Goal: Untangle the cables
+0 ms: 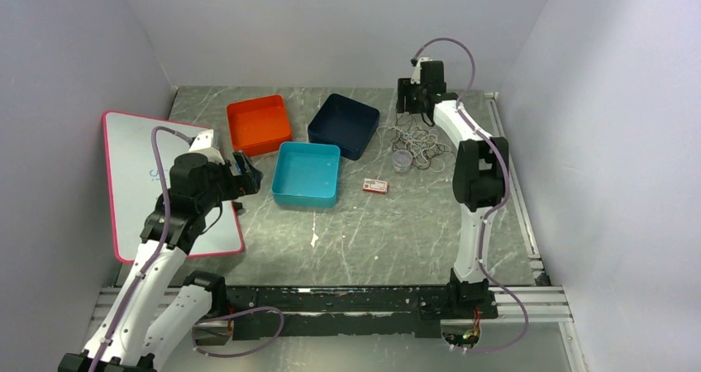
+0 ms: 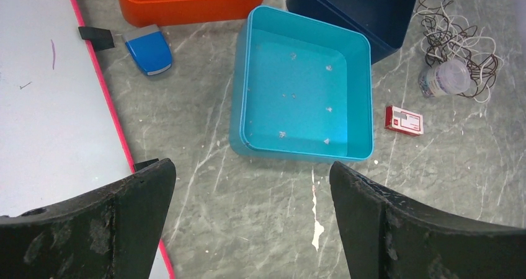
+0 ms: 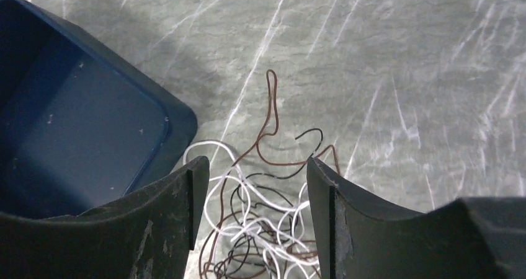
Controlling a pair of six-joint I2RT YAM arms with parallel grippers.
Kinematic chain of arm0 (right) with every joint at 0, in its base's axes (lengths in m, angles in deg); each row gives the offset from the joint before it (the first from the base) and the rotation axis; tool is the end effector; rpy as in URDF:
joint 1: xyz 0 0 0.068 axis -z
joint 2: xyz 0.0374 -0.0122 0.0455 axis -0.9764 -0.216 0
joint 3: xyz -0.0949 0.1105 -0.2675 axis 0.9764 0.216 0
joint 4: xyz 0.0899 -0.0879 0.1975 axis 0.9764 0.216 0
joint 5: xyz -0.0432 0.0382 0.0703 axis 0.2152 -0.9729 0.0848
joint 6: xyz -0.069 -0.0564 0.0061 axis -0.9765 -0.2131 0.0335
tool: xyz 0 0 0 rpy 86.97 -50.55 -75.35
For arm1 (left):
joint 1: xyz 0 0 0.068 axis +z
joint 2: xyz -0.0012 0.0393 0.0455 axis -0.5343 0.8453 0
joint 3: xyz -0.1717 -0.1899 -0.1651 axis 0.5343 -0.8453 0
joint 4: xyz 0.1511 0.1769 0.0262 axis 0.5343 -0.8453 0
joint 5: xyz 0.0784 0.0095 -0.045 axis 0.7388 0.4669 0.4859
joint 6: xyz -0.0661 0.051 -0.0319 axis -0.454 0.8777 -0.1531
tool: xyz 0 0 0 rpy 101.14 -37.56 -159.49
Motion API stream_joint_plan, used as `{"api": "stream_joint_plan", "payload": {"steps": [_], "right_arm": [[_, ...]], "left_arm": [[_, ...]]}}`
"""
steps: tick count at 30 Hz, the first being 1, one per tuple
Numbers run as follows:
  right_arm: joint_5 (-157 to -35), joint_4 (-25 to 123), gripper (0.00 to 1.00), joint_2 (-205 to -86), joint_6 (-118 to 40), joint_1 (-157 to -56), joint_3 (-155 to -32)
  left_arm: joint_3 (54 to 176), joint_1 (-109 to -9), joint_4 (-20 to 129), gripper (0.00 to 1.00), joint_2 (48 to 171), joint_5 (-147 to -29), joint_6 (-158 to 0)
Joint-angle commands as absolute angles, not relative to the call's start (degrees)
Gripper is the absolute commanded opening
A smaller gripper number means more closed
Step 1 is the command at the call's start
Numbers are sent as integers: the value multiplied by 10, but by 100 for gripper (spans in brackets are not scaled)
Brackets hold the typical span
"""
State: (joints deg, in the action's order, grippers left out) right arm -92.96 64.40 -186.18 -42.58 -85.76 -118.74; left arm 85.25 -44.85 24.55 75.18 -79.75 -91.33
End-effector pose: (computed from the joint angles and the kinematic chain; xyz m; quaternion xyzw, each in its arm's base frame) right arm 0.5153 0.0814 0.2520 -0.0588 0.8923 0.0822 0.4400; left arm 0.1457 -0.0322 0.3062 -0.0838 0.8453 -0.1635 0.5017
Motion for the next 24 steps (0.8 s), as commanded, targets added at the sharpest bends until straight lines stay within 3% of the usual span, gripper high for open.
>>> {"api": "stream_joint_plan", "payload": {"steps": [1, 24], "right_arm": [[-936, 661, 62, -1907, -438, -853, -1242], [-938, 707, 33, -2048, -422, -848, -1392]], "left_arm": [[865, -442, 260, 98, 753, -813, -906], [865, -443, 260, 98, 757, -811, -908]]}}
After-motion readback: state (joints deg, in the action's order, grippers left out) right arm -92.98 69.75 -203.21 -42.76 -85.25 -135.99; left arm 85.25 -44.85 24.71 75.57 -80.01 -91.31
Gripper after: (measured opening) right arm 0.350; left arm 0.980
